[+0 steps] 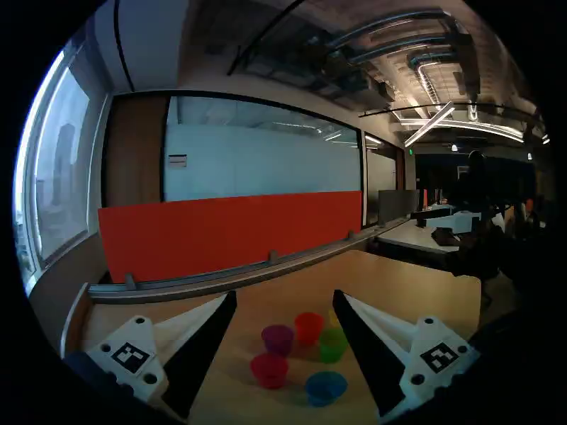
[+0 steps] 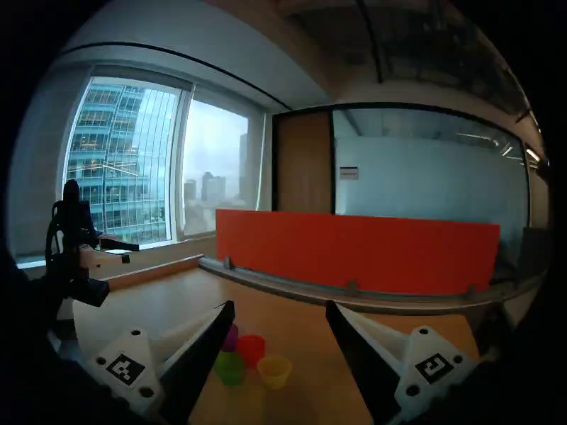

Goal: Pour water

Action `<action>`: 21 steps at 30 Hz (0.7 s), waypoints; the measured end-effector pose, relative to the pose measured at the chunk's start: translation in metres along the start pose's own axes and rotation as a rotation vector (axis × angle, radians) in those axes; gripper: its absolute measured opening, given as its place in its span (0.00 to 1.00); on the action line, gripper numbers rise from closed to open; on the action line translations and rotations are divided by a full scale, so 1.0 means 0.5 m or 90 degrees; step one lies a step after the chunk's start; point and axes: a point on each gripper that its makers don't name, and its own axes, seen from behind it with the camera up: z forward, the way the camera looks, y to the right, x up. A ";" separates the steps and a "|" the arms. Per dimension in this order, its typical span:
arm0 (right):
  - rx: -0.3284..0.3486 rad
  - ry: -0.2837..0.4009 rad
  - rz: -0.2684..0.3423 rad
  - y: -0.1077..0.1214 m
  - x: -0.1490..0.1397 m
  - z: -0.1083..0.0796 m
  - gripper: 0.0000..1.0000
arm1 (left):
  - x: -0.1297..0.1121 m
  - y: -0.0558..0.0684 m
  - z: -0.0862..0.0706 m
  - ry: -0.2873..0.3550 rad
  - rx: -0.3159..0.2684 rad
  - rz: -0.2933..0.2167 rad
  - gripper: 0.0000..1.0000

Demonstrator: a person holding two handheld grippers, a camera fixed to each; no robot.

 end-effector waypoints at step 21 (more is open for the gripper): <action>0.053 -0.083 -0.033 -0.043 -0.073 0.015 1.00 | -0.086 0.067 0.013 -0.059 -0.085 0.008 1.00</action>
